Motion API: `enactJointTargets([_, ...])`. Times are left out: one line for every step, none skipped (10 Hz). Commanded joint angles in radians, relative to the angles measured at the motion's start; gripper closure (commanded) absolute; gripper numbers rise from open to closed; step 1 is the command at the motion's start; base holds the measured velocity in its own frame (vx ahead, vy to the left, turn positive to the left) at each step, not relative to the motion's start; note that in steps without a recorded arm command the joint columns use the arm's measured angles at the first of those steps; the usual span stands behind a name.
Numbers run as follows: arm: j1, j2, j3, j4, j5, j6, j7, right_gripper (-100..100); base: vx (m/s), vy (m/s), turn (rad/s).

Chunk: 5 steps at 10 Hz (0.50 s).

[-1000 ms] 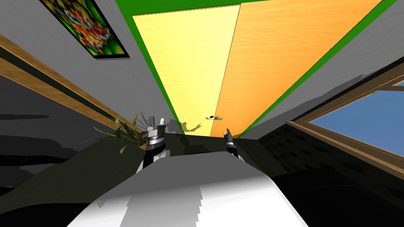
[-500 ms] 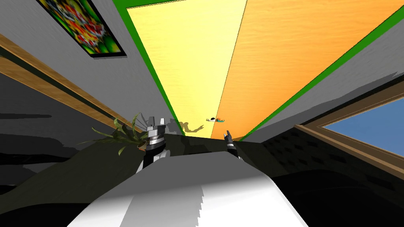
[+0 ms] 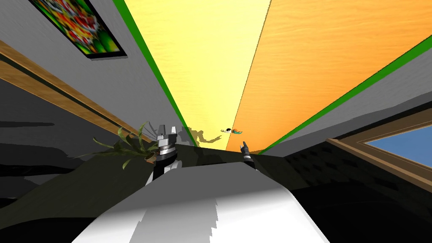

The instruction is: Pull the door open

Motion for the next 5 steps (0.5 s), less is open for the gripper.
enactJointTargets([-0.009,-0.004,-0.001,0.035,0.0,-0.009,0.0,-100,0.113,-0.031,0.034])
enactJointTargets([-0.013,-0.006,-0.001,0.055,-0.001,-0.014,-0.001,-100,0.133,-0.019,0.04])
enactJointTargets([-0.016,-0.009,-0.001,0.07,-0.001,-0.017,-0.002,-100,0.156,-0.026,0.026])
enactJointTargets([-0.02,-0.01,-0.002,0.085,-0.001,-0.021,-0.003,-100,0.146,-0.023,0.03])
enactJointTargets([-0.016,-0.011,-0.001,0.078,-0.001,-0.022,-0.005,-100,0.061,-0.009,0.009])
